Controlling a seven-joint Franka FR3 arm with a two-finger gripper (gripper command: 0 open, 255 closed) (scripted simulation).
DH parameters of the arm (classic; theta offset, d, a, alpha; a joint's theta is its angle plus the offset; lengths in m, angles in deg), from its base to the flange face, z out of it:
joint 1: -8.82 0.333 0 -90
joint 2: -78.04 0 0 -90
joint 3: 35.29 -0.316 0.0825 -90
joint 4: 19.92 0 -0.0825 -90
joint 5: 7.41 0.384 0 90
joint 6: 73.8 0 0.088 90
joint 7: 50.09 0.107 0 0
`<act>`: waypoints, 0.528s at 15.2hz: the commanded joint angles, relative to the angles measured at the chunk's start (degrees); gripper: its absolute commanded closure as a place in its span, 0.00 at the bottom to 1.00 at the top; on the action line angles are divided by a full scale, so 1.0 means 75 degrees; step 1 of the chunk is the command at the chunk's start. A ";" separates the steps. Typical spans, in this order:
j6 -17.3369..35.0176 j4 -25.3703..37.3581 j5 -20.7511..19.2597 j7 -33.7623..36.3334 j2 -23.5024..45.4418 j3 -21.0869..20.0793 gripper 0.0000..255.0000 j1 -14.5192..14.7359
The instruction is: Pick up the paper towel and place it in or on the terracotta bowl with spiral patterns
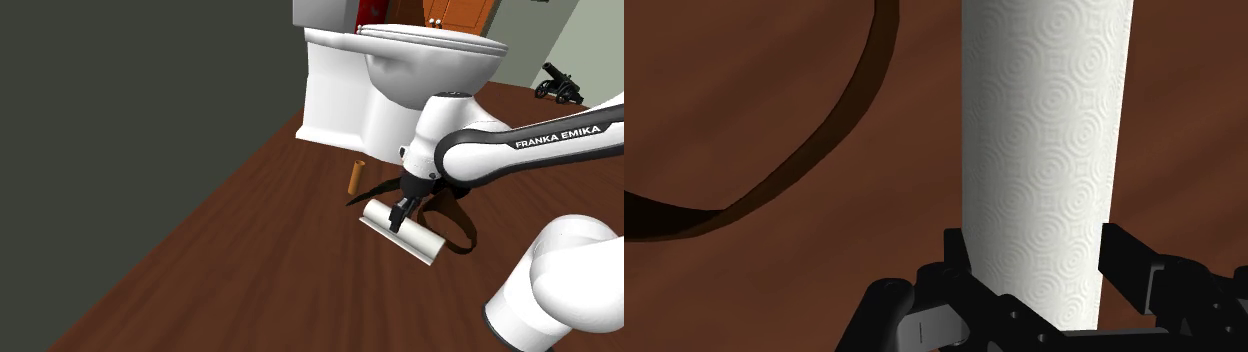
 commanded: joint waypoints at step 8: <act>-0.1244 0.0658 0.0037 -0.0035 -0.0582 -0.0014 1.00 0.0015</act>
